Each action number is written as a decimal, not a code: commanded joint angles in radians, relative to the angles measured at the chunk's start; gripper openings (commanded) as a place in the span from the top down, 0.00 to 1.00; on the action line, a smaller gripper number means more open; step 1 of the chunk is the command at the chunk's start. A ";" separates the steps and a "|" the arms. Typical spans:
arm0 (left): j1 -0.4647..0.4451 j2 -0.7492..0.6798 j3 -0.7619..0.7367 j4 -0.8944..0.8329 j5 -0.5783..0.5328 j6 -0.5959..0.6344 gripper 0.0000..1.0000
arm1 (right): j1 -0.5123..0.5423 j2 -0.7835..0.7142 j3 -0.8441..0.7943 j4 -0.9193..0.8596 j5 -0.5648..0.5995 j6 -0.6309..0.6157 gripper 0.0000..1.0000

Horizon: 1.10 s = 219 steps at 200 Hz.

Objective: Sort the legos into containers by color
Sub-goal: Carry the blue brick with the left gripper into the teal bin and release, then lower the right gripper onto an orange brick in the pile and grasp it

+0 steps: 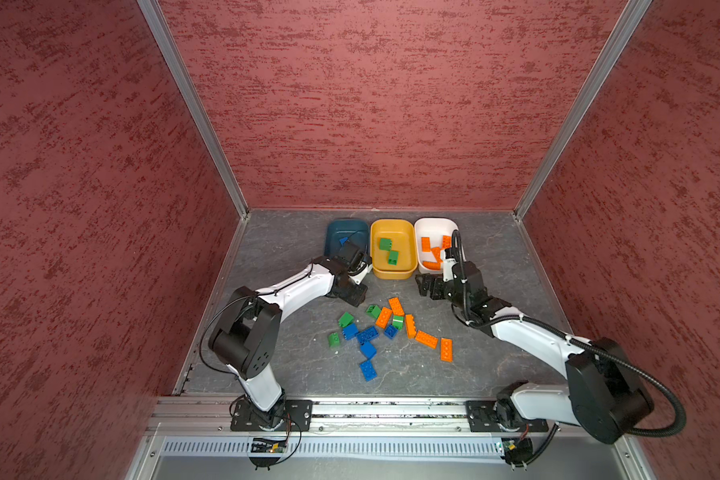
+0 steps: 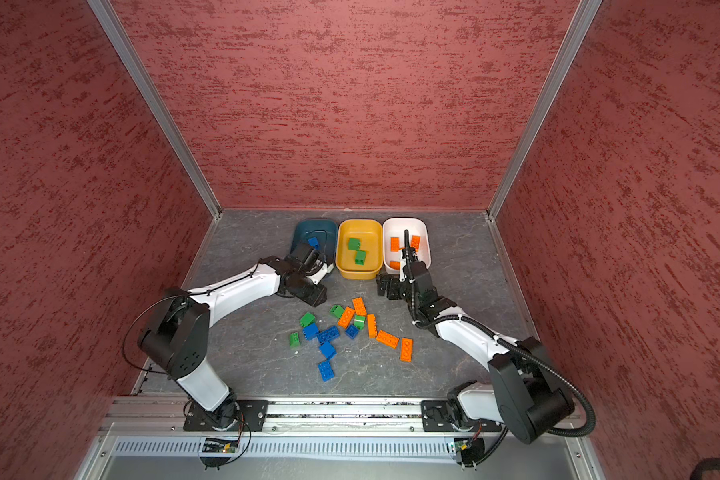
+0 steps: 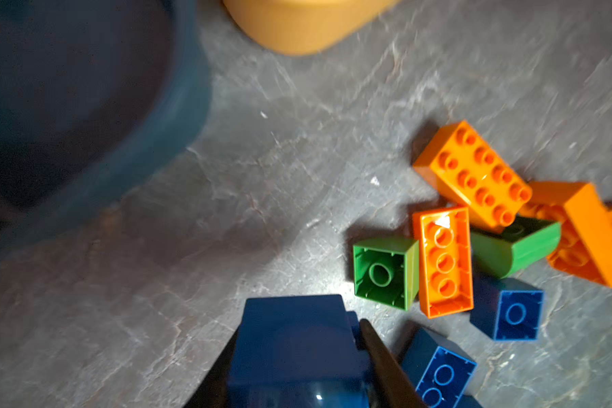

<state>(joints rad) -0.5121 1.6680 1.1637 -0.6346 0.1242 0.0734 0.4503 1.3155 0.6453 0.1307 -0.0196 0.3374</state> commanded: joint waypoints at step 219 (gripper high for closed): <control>0.062 0.226 0.390 0.154 -0.216 -0.344 0.08 | 0.111 0.005 0.037 -0.054 -0.024 -0.183 0.01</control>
<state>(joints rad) -0.4400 1.9900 1.6054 -0.5503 -0.1200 -0.2646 0.5369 1.2922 0.6632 0.0864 -0.0250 0.2153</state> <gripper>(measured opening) 0.892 0.990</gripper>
